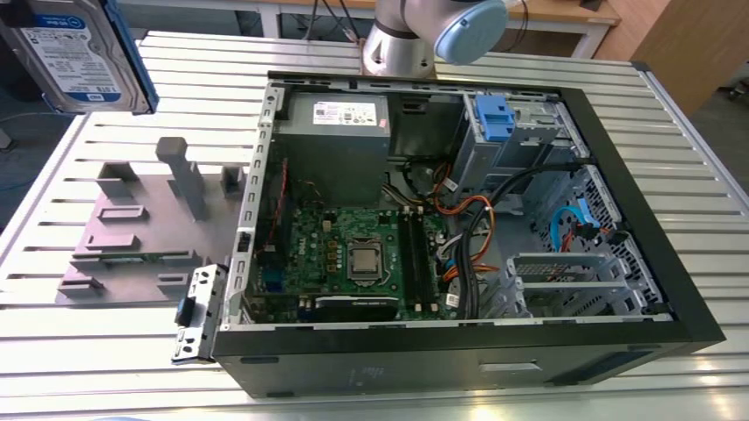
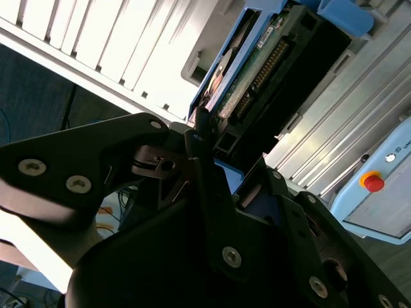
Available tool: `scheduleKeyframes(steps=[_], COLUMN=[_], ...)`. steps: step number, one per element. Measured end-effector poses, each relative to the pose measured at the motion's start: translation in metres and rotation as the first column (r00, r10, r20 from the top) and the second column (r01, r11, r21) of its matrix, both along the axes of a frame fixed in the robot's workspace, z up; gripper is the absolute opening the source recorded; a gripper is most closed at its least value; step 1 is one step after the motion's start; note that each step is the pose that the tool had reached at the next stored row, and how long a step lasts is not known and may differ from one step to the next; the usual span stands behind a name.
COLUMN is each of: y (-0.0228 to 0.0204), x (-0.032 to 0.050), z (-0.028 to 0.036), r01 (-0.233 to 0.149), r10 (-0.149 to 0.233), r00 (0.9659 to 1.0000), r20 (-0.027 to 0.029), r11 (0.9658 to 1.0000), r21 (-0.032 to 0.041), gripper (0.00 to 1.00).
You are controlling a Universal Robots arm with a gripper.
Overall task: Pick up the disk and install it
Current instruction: 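Pick up the disk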
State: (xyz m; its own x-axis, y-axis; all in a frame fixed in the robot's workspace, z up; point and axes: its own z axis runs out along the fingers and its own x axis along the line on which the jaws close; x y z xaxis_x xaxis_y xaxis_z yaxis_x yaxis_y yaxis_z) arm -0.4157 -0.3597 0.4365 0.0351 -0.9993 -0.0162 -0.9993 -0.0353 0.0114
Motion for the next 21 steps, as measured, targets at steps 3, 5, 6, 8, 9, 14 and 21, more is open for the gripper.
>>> scheduleKeyframes(steps=[3, 5, 6, 8, 9, 14, 21], y=[0.0000, 0.0000, 0.0000, 0.0000, 0.0000, 0.0000, 0.0000], x=[0.0000, 0.0000, 0.0000, 0.0000, 0.0000, 0.0000, 0.0000], z=[0.0008, 0.0014, 0.0016, 0.0020, 0.0023, 0.0035, 0.0052], r01=[0.000, 0.000, 0.000, 0.000, 0.000, 0.000, 0.000], r10=[0.000, 0.000, 0.000, 0.000, 0.000, 0.000, 0.000], r00=[1.0000, 1.0000, 1.0000, 1.0000, 1.0000, 1.0000, 1.0000], r20=[0.0000, -0.0001, 0.0000, 0.0000, 0.0000, 0.0000, -0.0001], r11=[1.0000, 1.0000, 1.0000, 1.0000, 1.0000, 1.0000, 1.0000], r21=[0.0000, 0.0000, 0.0000, 0.0000, 0.0000, 0.0000, 0.0000], gripper=[0.36, 0.36, 0.36, 0.36, 0.36, 0.36, 0.36])
